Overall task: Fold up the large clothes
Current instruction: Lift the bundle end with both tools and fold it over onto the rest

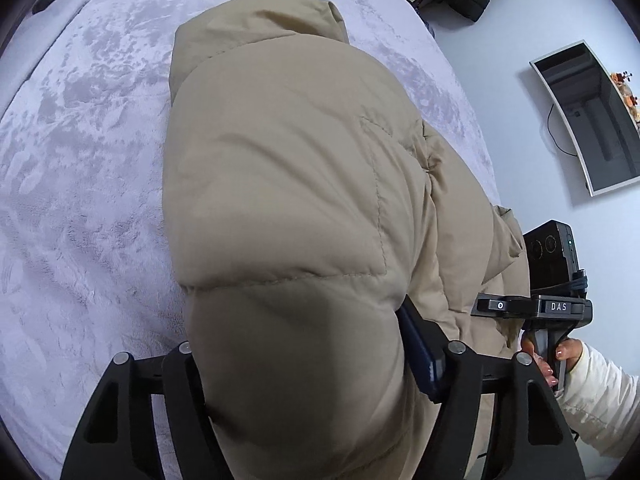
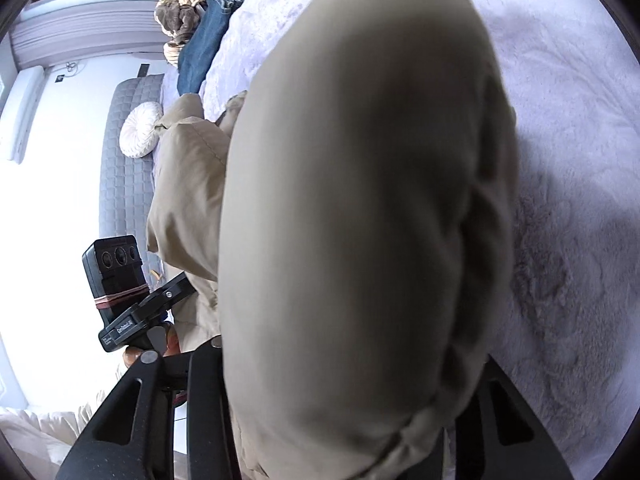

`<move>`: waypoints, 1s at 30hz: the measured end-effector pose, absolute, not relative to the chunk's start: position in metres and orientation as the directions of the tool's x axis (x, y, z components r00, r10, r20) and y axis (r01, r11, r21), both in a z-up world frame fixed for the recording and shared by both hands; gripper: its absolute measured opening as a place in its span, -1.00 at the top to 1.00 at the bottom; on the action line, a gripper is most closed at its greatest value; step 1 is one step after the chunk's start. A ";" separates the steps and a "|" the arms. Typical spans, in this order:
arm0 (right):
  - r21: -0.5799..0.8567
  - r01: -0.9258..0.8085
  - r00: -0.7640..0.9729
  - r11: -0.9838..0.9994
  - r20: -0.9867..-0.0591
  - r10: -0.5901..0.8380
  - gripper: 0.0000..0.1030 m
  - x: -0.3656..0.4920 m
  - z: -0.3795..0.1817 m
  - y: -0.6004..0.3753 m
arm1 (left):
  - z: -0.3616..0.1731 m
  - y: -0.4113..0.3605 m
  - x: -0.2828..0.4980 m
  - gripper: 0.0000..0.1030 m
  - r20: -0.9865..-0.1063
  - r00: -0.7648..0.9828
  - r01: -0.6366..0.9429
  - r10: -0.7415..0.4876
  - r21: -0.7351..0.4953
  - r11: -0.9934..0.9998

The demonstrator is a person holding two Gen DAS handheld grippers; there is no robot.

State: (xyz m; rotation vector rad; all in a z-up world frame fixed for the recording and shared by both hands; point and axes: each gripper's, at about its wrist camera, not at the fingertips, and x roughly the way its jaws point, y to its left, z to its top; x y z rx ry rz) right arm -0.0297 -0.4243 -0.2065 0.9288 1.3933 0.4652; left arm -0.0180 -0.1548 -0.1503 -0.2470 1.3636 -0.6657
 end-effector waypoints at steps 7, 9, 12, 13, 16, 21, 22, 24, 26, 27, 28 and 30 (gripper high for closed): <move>0.800 0.181 0.191 0.572 -0.599 0.777 0.17 -0.019 -0.172 -0.409 | -0.111 -0.126 -0.012 -0.37 -0.792 0.123 0.292 -0.598 -0.547 0.785; 0.799 0.155 0.194 0.581 -0.601 0.775 0.17 -0.008 -0.162 -0.398 | -0.099 -0.111 -0.002 -0.37 -0.789 0.147 0.296 -0.597 -0.541 0.787; 0.804 0.123 0.206 0.581 -0.594 0.778 0.17 0.015 -0.154 -0.374 | -0.086 -0.079 0.023 -0.37 -0.792 0.185 0.300 -0.582 -0.518 0.801; 0.806 0.115 0.209 0.581 -0.591 0.779 0.17 0.022 -0.153 -0.367 | -0.083 -0.068 0.032 -0.37 -0.795 0.197 0.304 -0.573 -0.507 0.807; 0.806 0.093 0.223 0.585 -0.589 0.777 0.17 0.050 -0.156 -0.332 | -0.080 -0.034 0.067 -0.37 -0.812 0.220 0.294 -0.541 -0.473 0.831; 0.804 0.084 0.242 0.589 -0.590 0.770 0.17 0.093 -0.169 -0.274 | -0.094 0.019 0.124 -0.37 -0.837 0.255 0.272 -0.485 -0.419 0.866; 0.801 0.081 0.243 0.592 -0.592 0.768 0.17 0.104 -0.172 -0.265 | -0.100 0.027 0.135 -0.37 -0.841 0.262 0.265 -0.473 -0.409 0.873; 0.791 0.072 0.245 0.607 -0.604 0.758 0.17 0.122 -0.181 -0.245 | -0.115 0.040 0.154 -0.38 -0.851 0.272 0.249 -0.449 -0.388 0.887; 0.776 0.079 0.246 0.626 -0.624 0.742 0.17 0.138 -0.193 -0.230 | -0.134 0.043 0.165 -0.43 -0.862 0.276 0.231 -0.425 -0.370 0.900; 0.767 0.087 0.244 0.636 -0.635 0.733 0.17 0.147 -0.201 -0.226 | -0.144 0.046 0.171 -0.46 -0.867 0.277 0.216 -0.414 -0.364 0.906; 0.756 0.093 0.243 0.648 -0.649 0.721 0.16 0.153 -0.208 -0.223 | -0.153 0.049 0.176 -0.52 -0.869 0.277 0.200 -0.410 -0.365 0.909; 0.735 0.106 0.234 0.669 -0.673 0.702 0.13 0.159 -0.220 -0.219 | -0.169 0.052 0.181 -0.63 -0.869 0.281 0.181 -0.407 -0.368 0.912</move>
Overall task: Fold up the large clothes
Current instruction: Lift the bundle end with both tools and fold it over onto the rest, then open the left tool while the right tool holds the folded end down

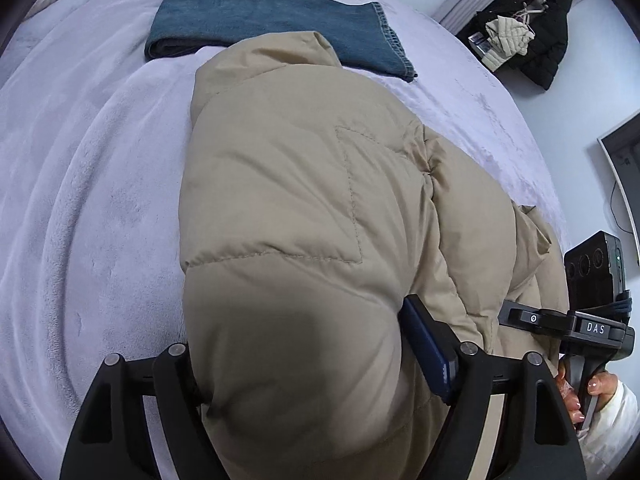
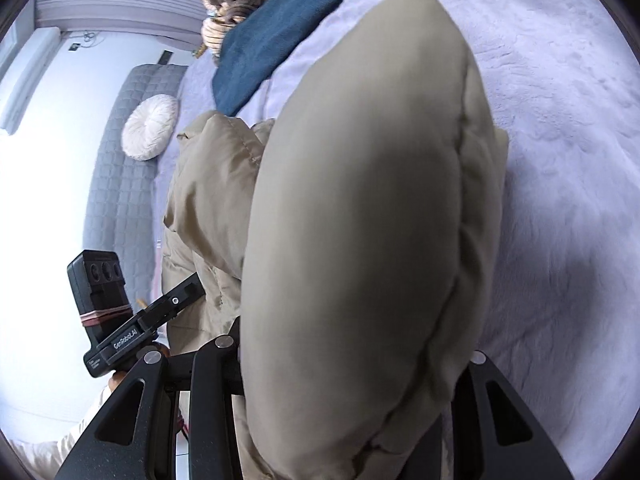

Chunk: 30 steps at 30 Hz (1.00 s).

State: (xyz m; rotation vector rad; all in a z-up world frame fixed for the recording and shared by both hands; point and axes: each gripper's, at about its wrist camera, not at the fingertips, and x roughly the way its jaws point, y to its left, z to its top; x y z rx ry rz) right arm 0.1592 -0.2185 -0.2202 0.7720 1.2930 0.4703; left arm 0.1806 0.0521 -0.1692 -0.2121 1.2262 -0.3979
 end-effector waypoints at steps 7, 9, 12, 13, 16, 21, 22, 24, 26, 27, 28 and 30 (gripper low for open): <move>0.625 0.165 0.192 0.763 -0.779 0.596 -0.33 0.152 -0.218 -0.225 | -0.176 0.057 0.177 -0.69 -0.871 0.299 0.195 -0.390 -0.344 0.918; 0.538 0.167 0.213 0.826 -0.838 0.502 -0.33 0.152 -0.190 -0.229 | -0.172 0.052 0.179 -0.69 -0.873 0.298 0.189 -0.386 -0.343 0.920; 0.420 0.163 0.320 0.893 -0.879 0.355 -0.33 0.134 -0.136 -0.228 | -0.170 0.050 0.177 -0.69 -0.874 0.302 0.190 -0.382 -0.337 0.922; 0.401 0.159 0.362 0.902 -0.874 0.324 -0.32 0.127 -0.120 -0.231 | -0.170 0.050 0.176 -0.69 -0.874 0.303 0.191 -0.380 -0.336 0.923; 0.421 0.101 0.443 0.901 -0.830 0.338 0.25 0.134 -0.092 -0.235 | -0.170 0.051 0.175 -0.70 -0.874 0.306 0.190 -0.376 -0.331 0.924; 0.401 -0.039 0.448 0.915 -0.812 0.375 0.60 0.168 -0.093 -0.169 | -0.167 0.048 0.172 -0.81 -0.887 0.323 0.201 -0.329 -0.276 0.940; 0.384 -0.038 0.435 0.923 -0.825 0.361 0.61 0.176 -0.105 -0.158 | -0.165 0.049 0.172 -0.81 -0.891 0.319 0.196 -0.324 -0.273 0.942; 0.335 0.008 0.388 0.942 -0.869 0.306 0.63 0.189 -0.136 -0.148 | -0.150 0.054 0.172 -0.81 -0.890 0.359 0.172 -0.282 -0.234 0.957; 0.305 0.057 0.352 0.951 -0.897 0.267 0.91 0.189 -0.151 -0.153 | -0.124 0.062 0.168 -0.80 -0.836 0.474 0.168 -0.275 -0.221 0.961; 0.301 0.079 0.340 0.950 -0.904 0.258 0.94 0.188 -0.160 -0.159 | -0.114 0.065 0.170 -0.80 -0.812 0.506 0.177 -0.292 -0.234 0.956; 0.299 0.100 0.335 0.949 -0.908 0.251 0.97 0.188 -0.166 -0.166 | -0.110 0.065 0.174 -0.81 -0.801 0.518 0.180 -0.300 -0.241 0.954; 0.308 0.117 0.329 0.944 -0.909 0.256 1.00 0.185 -0.170 -0.177 | -0.120 0.057 0.190 -0.80 -0.824 0.487 0.177 -0.289 -0.231 0.957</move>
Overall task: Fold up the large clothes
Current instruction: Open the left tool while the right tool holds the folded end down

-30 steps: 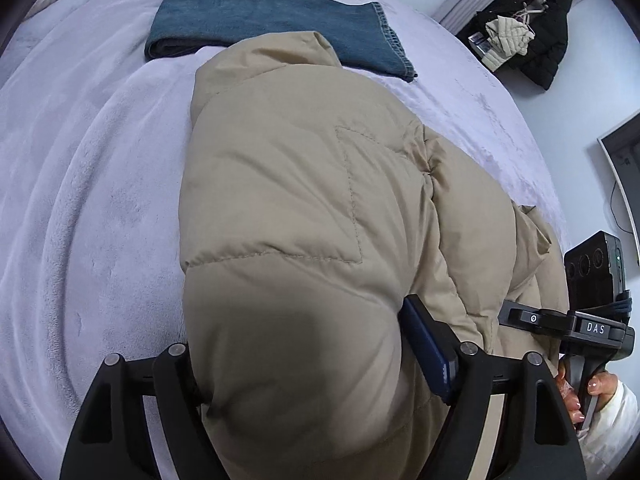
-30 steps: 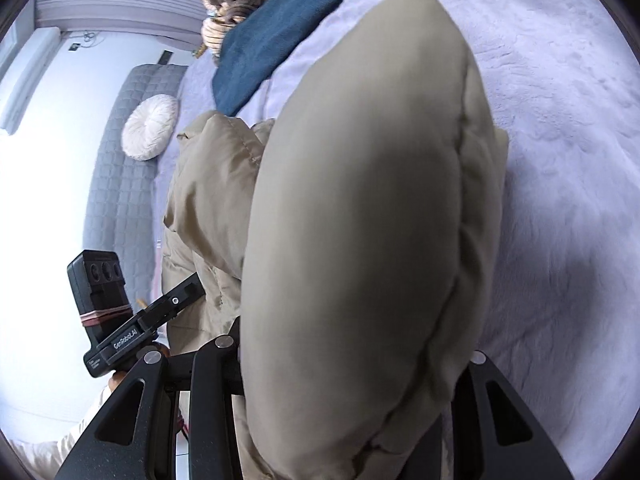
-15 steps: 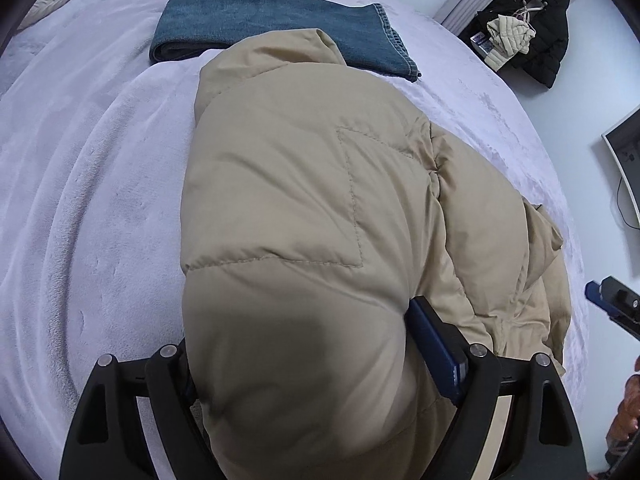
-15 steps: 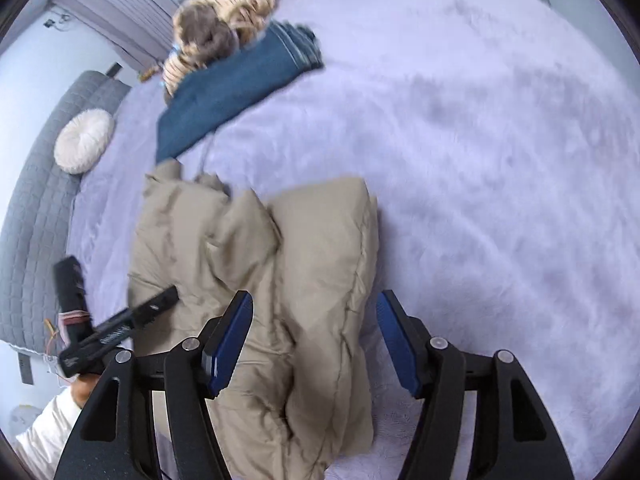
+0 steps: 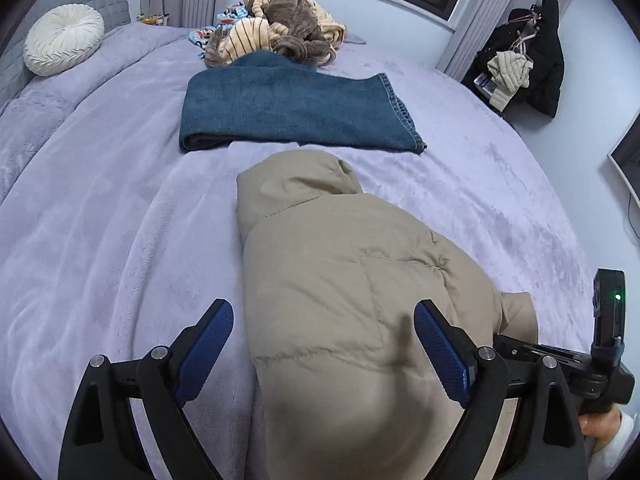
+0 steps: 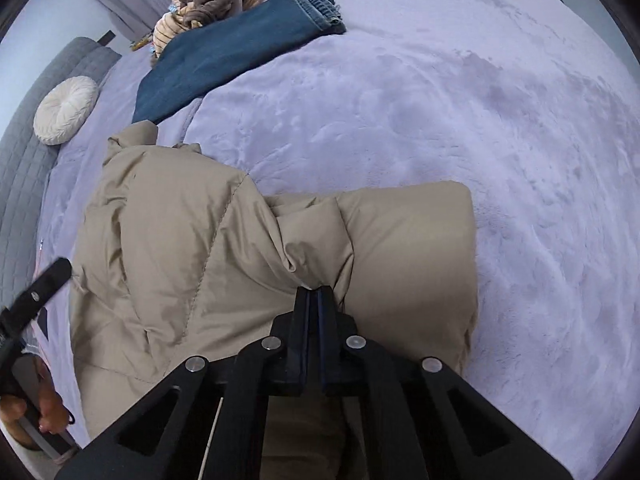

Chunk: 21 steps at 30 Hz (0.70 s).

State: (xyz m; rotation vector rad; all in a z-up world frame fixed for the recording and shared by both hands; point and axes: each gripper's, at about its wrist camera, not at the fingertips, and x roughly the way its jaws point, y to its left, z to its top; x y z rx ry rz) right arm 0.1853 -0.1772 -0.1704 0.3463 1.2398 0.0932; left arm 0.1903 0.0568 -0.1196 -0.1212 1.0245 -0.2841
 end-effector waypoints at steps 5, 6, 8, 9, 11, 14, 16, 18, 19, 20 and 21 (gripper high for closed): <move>0.299 0.119 0.331 0.947 -0.911 0.246 1.00 0.184 -0.189 -0.182 | -0.161 0.036 0.205 -0.93 -0.865 0.429 0.174 -0.262 -0.205 0.963; 0.301 0.116 0.337 0.947 -0.908 0.247 1.00 0.184 -0.194 -0.183 | -0.166 0.035 0.205 -0.97 -0.865 0.428 0.176 -0.261 -0.203 0.963; 0.307 0.097 0.350 0.947 -0.901 0.257 1.00 0.182 -0.201 -0.185 | -0.173 0.038 0.207 -0.99 -0.867 0.415 0.159 -0.276 -0.229 0.960; 0.309 0.091 0.354 0.947 -0.898 0.259 1.00 0.181 -0.204 -0.185 | -0.175 0.038 0.207 -0.99 -0.868 0.411 0.154 -0.279 -0.236 0.959; 0.309 0.093 0.355 0.946 -0.898 0.259 1.00 0.181 -0.206 -0.185 | -0.175 0.036 0.207 -0.99 -0.870 0.413 0.160 -0.270 -0.222 0.962; 0.326 0.131 0.347 0.936 -0.900 0.265 1.00 0.179 -0.197 -0.186 | -0.175 0.036 0.204 -1.00 -0.870 0.420 0.173 -0.259 -0.203 0.964; 0.345 0.140 0.337 0.928 -0.898 0.282 0.93 0.175 -0.185 -0.187 | -0.175 0.039 0.203 -1.00 -0.869 0.421 0.170 -0.260 -0.206 0.964; 0.359 0.133 0.336 0.924 -0.893 0.299 0.93 0.169 -0.172 -0.187 | -0.175 0.041 0.202 -1.00 -0.868 0.423 0.169 -0.261 -0.207 0.964; 0.368 0.124 0.340 0.921 -0.888 0.309 0.93 0.163 -0.164 -0.186 | -0.175 0.041 0.202 -1.00 -0.868 0.424 0.169 -0.260 -0.206 0.964; 0.378 0.114 0.344 0.919 -0.883 0.320 0.92 0.157 -0.155 -0.185 | -0.175 0.041 0.202 -1.00 -0.867 0.426 0.170 -0.258 -0.204 0.964; 0.383 0.104 0.347 0.918 -0.879 0.327 0.92 0.149 -0.148 -0.184 | -0.175 0.041 0.202 -1.00 -0.867 0.427 0.171 -0.258 -0.203 0.964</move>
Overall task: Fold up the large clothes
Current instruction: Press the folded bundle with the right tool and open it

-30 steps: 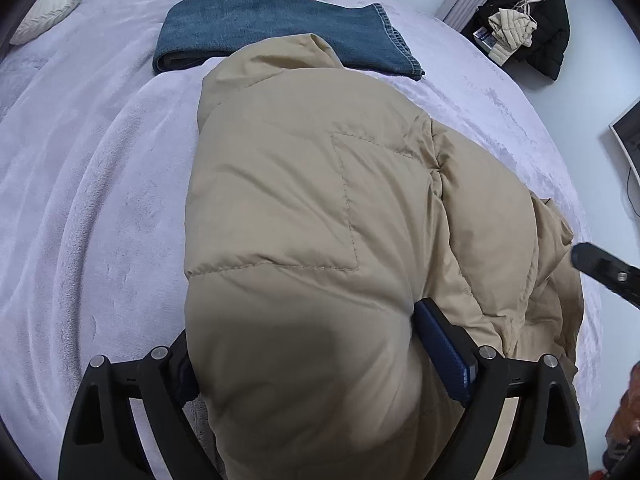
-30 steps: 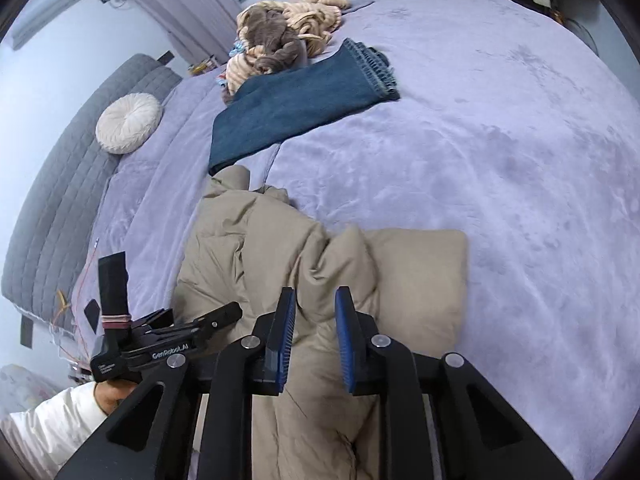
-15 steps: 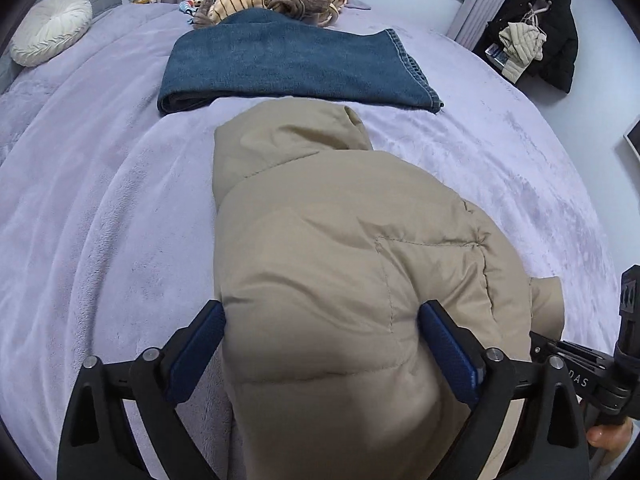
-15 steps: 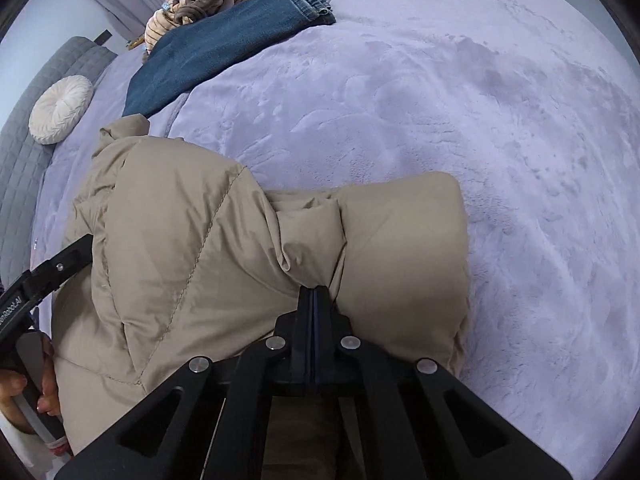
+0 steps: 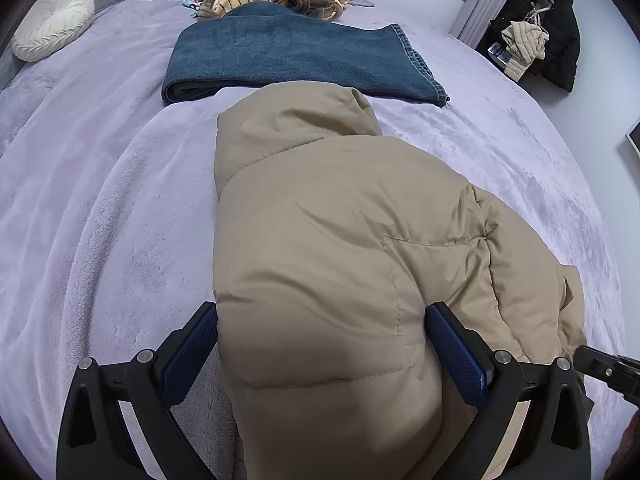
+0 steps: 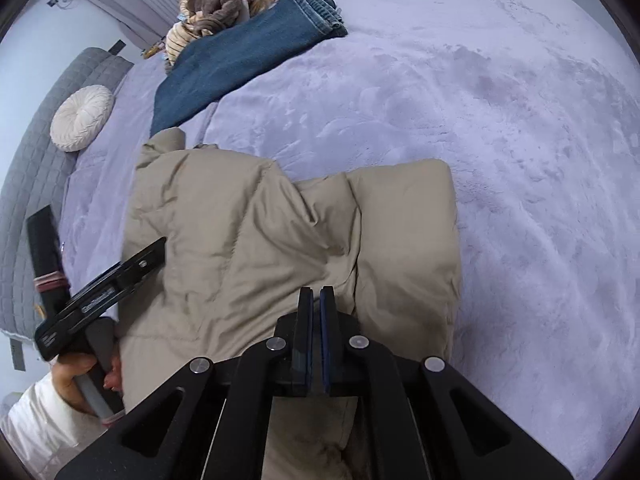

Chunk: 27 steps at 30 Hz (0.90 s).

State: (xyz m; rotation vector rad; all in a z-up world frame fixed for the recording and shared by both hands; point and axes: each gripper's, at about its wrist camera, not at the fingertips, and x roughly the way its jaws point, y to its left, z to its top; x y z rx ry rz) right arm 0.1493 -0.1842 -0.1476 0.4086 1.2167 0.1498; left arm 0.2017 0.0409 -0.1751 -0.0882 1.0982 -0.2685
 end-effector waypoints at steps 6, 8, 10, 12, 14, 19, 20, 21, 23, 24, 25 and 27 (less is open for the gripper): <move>0.364 0.081 0.333 0.928 -0.887 0.319 0.92 0.101 -0.130 -0.175 | -0.170 0.042 0.201 -1.00 -0.870 0.422 0.174 -0.255 -0.198 0.965; 0.382 0.104 0.322 0.919 -0.887 0.332 0.92 0.088 -0.138 -0.174 | -0.164 0.043 0.197 -0.99 -0.874 0.424 0.175 -0.237 -0.178 0.968; 0.412 0.162 0.293 0.897 -0.888 0.355 0.80 0.080 -0.152 -0.178 | -0.155 0.045 0.190 -0.99 -0.878 0.424 0.184 -0.225 -0.160 0.970; 0.429 0.206 0.258 0.880 -0.891 0.374 0.67 0.075 -0.171 -0.179 | -0.142 0.052 0.175 -0.99 -0.872 0.430 0.196 -0.233 -0.162 0.967; 0.436 0.217 0.263 0.873 -0.888 0.378 0.67 0.072 -0.178 -0.178 | -0.131 0.060 0.154 -0.99 -0.862 0.439 0.207 -0.252 -0.176 0.962; 0.418 0.199 0.267 0.886 -0.893 0.362 0.67 0.074 -0.182 -0.174 | -0.132 0.066 0.095 -0.99 -0.876 0.414 0.245 -0.246 -0.153 0.957; 0.417 0.199 0.265 0.887 -0.894 0.361 0.66 0.074 -0.184 -0.174 | -0.138 0.064 0.088 -0.99 -0.885 0.401 0.249 -0.236 -0.143 0.958; 0.415 0.202 0.264 0.887 -0.895 0.359 0.66 0.075 -0.185 -0.173 | -0.145 0.064 0.082 -0.99 -0.892 0.390 0.242 -0.229 -0.141 0.960; 0.409 0.210 0.257 0.888 -0.900 0.354 0.66 0.076 -0.188 -0.172 | -0.155 0.065 0.075 -0.99 -0.897 0.379 0.216 -0.226 -0.151 0.964; 0.403 0.213 0.250 0.890 -0.903 0.349 0.66 0.075 -0.190 -0.170 | -0.157 0.065 0.075 -0.99 -0.901 0.371 0.205 -0.226 -0.158 0.966; 0.394 0.214 0.242 0.894 -0.908 0.342 0.66 0.075 -0.191 -0.167 | -0.159 0.066 0.074 -0.99 -0.903 0.365 0.193 -0.226 -0.164 0.967; 0.376 0.213 0.227 0.902 -0.917 0.329 0.66 0.074 -0.191 -0.162 | -0.158 0.068 0.074 -0.99 -0.910 0.354 0.178 -0.217 -0.163 0.971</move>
